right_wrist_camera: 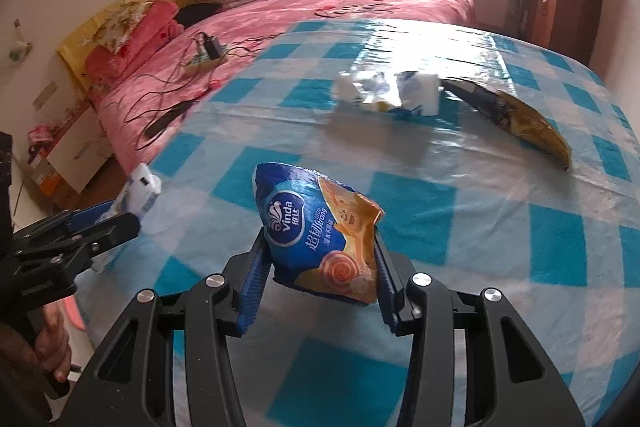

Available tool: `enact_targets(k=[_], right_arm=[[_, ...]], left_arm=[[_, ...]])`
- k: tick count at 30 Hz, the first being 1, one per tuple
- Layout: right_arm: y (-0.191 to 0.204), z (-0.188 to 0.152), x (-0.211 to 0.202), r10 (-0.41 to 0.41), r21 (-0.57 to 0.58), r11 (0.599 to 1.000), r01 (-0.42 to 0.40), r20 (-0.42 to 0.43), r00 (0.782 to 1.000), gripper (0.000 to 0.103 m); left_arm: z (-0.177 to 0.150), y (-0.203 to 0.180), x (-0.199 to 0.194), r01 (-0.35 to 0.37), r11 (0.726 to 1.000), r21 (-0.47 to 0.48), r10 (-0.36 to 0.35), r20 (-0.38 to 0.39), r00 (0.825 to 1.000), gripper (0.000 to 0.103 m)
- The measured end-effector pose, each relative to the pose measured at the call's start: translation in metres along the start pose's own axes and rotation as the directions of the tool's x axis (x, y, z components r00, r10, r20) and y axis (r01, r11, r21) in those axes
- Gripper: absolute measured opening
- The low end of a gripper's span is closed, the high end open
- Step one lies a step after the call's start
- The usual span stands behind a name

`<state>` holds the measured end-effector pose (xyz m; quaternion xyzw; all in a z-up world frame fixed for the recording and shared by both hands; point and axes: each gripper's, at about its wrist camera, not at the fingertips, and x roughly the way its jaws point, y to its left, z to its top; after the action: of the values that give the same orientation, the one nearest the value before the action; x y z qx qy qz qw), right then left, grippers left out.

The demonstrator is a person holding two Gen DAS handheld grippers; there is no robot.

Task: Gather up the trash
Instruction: 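Carry both items over the orange bucket and open both tools to drop them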

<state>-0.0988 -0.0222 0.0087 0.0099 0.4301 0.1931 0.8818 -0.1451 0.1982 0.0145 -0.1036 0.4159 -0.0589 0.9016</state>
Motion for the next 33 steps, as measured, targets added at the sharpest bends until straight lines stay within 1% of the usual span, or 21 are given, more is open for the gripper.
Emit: enact_targets(k=[9, 13, 18, 24, 27, 32, 33], right_arm=[[0.049, 0.003, -0.006, 0.078, -0.073, 0.994, -0.078, -0.002, 0.997, 0.048], [0.080, 0.002, -0.006, 0.118, -0.125, 0.985, -0.120, -0.017, 0.993, 0.048], [0.124, 0.001, -0.001, 0.172, -0.197, 0.964, -0.179, -0.049, 0.984, 0.048], [0.177, -0.006, 0.009, 0.231, -0.286, 0.925, -0.249, -0.094, 0.968, 0.048], [0.206, -0.012, 0.015, 0.261, -0.336, 0.897, -0.289, -0.128, 0.957, 0.048], [0.239, -0.020, 0.026, 0.291, -0.387, 0.859, -0.335, -0.168, 0.942, 0.049], [0.244, -0.021, 0.029, 0.294, -0.397, 0.853, -0.340, -0.174, 0.940, 0.051]], left_arm=[[-0.015, 0.033, -0.020, -0.038, 0.998, -0.054, 0.038, 0.006, 0.999, 0.062], [-0.023, 0.054, -0.031, -0.062, 0.994, -0.091, 0.063, 0.006, 0.998, 0.062], [-0.035, 0.081, -0.043, -0.105, 0.985, -0.134, 0.106, 0.003, 0.994, 0.062], [-0.054, 0.122, -0.056, -0.172, 0.962, -0.210, 0.173, -0.014, 0.985, 0.062], [-0.066, 0.143, -0.059, -0.209, 0.945, -0.253, 0.207, -0.032, 0.978, 0.062], [-0.084, 0.176, -0.059, -0.254, 0.911, -0.324, 0.246, -0.067, 0.967, 0.062], [-0.086, 0.182, -0.059, -0.260, 0.906, -0.335, 0.250, -0.073, 0.965, 0.062]])
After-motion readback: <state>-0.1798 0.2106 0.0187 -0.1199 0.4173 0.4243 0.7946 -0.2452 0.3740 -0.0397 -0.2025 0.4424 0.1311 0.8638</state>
